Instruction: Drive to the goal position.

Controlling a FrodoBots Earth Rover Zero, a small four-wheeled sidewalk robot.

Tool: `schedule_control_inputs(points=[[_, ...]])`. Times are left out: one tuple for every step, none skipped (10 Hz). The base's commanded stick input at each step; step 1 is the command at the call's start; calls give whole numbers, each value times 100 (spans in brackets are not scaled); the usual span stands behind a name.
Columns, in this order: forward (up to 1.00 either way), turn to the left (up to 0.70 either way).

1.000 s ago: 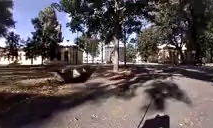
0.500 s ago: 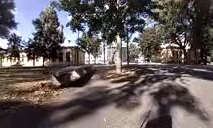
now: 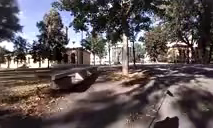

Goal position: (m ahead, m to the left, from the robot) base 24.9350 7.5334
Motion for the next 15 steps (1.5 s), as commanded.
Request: schedule_control_inputs(points=[[70,0],[70,0],[70,0],[70,0],[70,0],[70,0],[70,0],[70,0],[70,0],[70,11],[70,27],[70,8],[70,4],[70,0],[70,0]])
